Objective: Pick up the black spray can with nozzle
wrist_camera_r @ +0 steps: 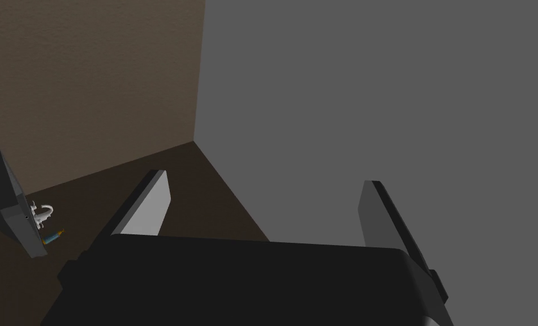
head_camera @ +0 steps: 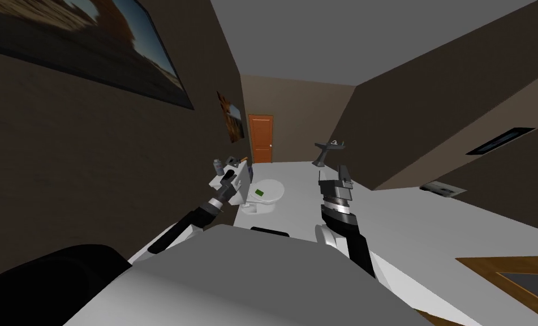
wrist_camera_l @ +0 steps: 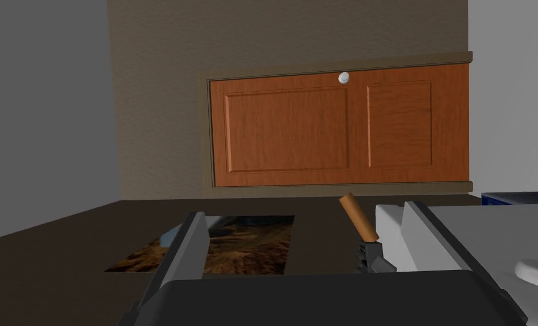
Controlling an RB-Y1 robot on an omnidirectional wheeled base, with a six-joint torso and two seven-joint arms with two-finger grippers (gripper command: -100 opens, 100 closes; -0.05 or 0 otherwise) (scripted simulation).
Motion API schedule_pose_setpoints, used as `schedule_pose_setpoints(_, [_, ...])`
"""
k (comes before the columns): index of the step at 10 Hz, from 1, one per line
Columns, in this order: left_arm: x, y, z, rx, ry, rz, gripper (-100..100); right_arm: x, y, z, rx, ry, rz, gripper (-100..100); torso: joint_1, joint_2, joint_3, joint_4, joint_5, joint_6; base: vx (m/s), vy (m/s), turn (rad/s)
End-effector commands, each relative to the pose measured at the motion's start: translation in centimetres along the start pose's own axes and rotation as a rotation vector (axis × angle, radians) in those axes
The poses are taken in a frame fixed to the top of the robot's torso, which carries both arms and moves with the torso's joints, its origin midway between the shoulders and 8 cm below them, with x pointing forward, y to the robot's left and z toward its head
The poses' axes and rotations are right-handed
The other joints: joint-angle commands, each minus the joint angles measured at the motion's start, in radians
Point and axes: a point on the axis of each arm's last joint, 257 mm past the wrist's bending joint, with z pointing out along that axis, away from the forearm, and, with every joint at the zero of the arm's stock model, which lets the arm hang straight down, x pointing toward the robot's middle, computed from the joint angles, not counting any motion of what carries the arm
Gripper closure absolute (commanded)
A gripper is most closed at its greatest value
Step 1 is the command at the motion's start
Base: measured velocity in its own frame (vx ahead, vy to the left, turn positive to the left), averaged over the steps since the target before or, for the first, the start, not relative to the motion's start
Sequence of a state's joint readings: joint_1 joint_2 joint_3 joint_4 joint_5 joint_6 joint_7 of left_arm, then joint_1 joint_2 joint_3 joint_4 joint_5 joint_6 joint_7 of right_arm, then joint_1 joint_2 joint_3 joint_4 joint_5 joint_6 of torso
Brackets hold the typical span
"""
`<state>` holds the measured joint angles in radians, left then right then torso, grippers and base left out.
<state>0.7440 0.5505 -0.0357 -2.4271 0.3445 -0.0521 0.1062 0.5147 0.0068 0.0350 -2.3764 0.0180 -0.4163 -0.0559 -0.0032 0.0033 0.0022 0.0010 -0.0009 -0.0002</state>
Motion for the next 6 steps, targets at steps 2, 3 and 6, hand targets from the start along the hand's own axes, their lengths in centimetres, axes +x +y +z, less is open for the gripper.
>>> schedule_pose_setpoints(2, [-0.3, 2.2, -0.6, -0.094, 0.008, -0.001, -100, 0.0, 0.0, 0.0, 0.000, 0.000, 0.000, 0, -0.001, 0.001, 0.000, 0.000, 0.000, 0.000, -0.059, -0.063, -0.059])
schedule_pose_setpoints(3, [-0.7, 3.7, -1.2, -0.159, 0.015, 0.002, -100, 0.0, 0.0, 0.0, 0.000, 0.000, 0.000, 0, 0.001, 0.001, 0.000, 0.000, 0.000, 0.000, -0.074, -0.062, -0.078])
schedule_pose_setpoints(6, [-1.2, 5.7, -2.1, -0.246, 0.017, 0.007, -100, 0.0, 0.0, 0.0, 0.000, 0.000, 0.000, 0, 0.001, 0.001, 0.000, 0.000, 0.000, 0.000, -0.046, -0.051, -0.050])
